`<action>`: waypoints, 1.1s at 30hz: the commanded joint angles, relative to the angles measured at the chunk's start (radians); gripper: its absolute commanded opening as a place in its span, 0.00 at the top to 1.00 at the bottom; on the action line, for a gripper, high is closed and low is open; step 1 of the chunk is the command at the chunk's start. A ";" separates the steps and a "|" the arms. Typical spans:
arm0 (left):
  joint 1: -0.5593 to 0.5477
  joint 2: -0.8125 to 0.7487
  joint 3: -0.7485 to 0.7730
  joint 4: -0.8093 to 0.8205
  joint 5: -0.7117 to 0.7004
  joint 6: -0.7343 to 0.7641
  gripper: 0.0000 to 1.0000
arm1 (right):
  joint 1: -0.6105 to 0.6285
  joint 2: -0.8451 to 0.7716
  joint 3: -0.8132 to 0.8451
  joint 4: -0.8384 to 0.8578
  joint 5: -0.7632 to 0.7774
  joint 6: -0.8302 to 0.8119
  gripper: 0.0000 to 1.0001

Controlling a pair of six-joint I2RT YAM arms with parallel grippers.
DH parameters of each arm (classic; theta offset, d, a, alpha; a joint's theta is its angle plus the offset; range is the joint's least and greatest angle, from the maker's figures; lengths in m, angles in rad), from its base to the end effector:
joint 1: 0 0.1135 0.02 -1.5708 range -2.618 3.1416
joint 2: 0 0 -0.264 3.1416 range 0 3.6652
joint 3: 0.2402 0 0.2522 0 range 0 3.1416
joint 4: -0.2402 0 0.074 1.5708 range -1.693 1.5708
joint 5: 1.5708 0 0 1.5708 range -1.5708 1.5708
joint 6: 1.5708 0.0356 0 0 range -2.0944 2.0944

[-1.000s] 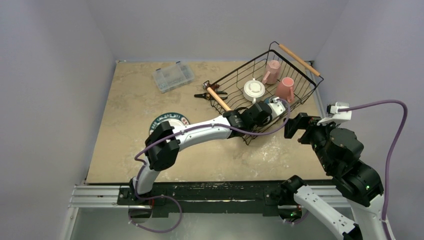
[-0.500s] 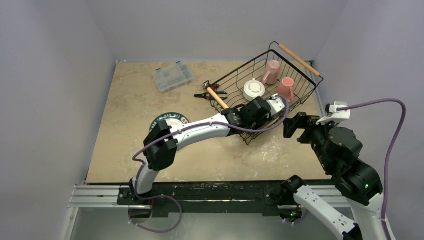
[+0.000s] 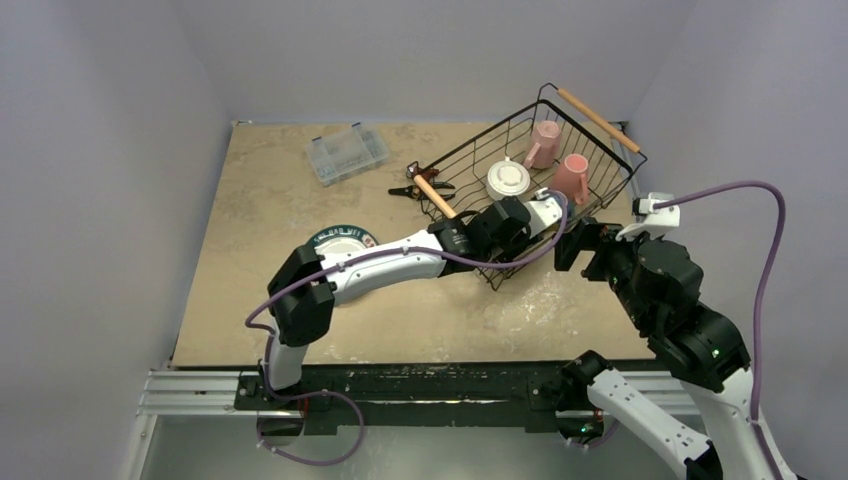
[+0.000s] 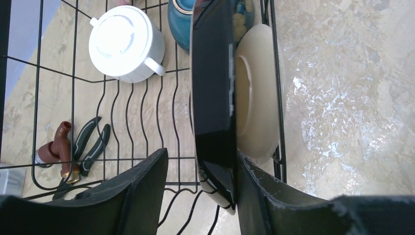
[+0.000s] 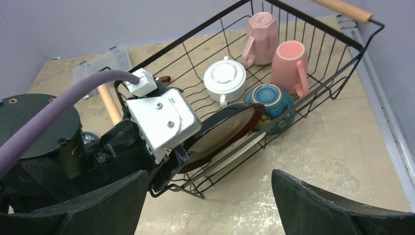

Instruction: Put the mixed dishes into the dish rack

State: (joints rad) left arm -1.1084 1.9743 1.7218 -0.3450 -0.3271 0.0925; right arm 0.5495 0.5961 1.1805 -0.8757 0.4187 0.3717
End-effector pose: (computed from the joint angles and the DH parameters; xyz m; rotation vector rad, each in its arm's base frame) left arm 0.2176 -0.4110 0.2926 1.0521 1.8661 -0.2415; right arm 0.0713 0.0267 0.4163 0.1251 1.8396 0.2558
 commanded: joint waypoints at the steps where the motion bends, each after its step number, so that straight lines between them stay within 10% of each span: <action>1: 0.002 -0.092 -0.083 0.090 0.067 0.050 0.51 | 0.002 0.031 -0.019 0.044 -0.042 0.049 0.01; 33: 0.008 -0.397 -0.186 0.081 0.378 -0.050 0.37 | 0.003 -0.056 -0.057 0.063 -0.032 0.081 0.01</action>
State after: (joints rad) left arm -1.1023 1.7252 1.5551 -0.2802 0.0570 0.1158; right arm 0.5495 0.5560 1.1194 -0.8452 0.3801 0.4316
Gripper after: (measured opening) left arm 0.628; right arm 0.987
